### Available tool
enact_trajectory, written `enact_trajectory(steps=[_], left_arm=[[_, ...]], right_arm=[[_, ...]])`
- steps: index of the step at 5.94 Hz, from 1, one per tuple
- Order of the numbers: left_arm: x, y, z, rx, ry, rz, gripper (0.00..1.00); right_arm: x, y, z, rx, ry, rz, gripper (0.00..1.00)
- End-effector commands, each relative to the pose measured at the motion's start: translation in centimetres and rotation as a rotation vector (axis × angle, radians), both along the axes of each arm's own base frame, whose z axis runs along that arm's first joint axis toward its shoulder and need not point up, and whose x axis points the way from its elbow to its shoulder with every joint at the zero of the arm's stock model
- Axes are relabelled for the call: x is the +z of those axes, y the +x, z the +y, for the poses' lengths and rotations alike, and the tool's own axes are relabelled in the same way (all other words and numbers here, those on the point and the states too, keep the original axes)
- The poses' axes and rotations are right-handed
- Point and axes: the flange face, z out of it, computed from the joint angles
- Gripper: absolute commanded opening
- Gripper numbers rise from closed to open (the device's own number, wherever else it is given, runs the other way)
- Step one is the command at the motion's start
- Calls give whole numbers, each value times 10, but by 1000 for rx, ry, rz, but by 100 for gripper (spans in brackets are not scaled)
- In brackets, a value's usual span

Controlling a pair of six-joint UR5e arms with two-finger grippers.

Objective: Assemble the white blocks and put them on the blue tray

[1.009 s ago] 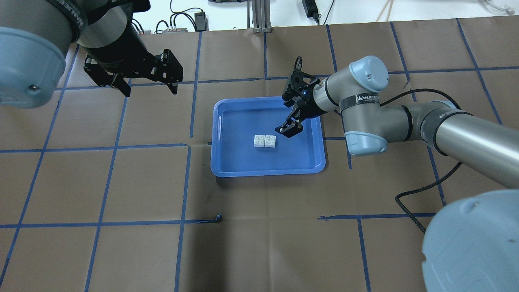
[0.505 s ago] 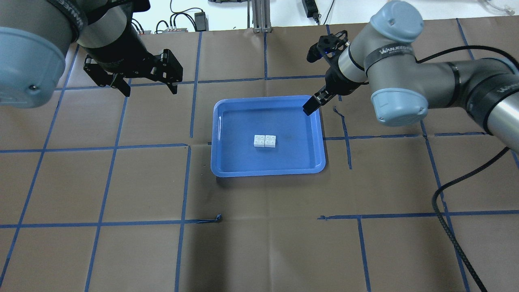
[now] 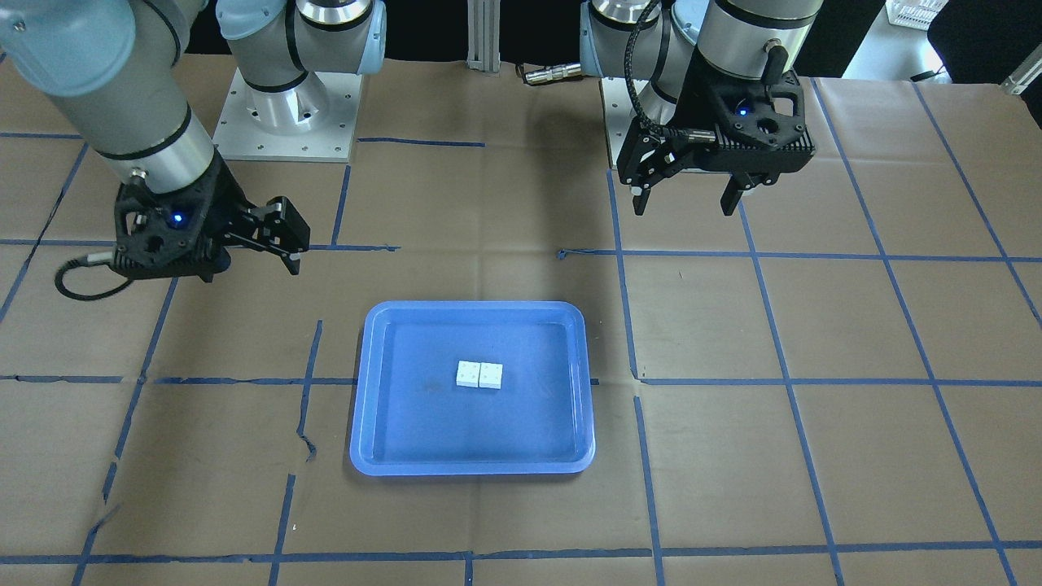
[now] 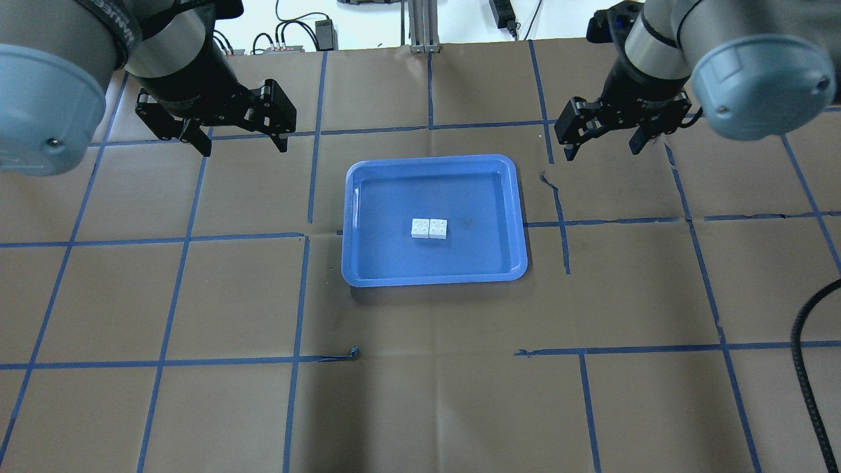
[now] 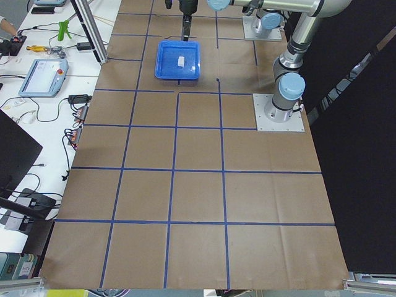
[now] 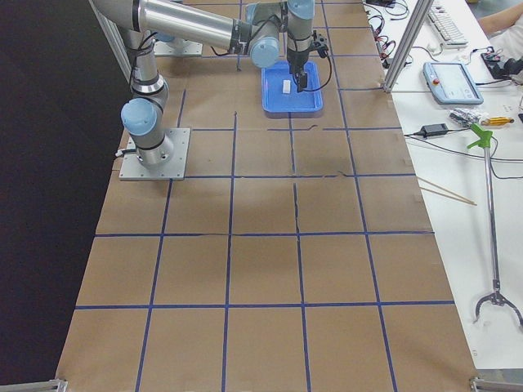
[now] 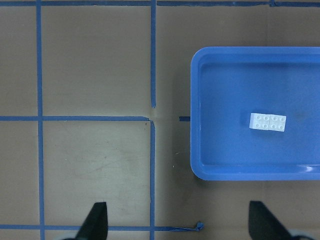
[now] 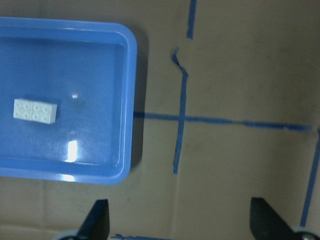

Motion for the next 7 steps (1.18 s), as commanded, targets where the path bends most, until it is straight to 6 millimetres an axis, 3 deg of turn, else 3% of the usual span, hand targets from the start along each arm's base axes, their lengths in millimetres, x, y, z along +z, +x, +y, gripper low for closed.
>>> enact_trajectory(steps=[1,2,7], left_arm=[[1,1,0,2,-2,0,99],[1,1,0,2,-2,0,99],[1,0,0,1,-2,0,99]], right_arm=[[58,1,18,-135,69,33,100],[50,1,16,-143,85,29,100],[47,1,15,-143,88,31,100]])
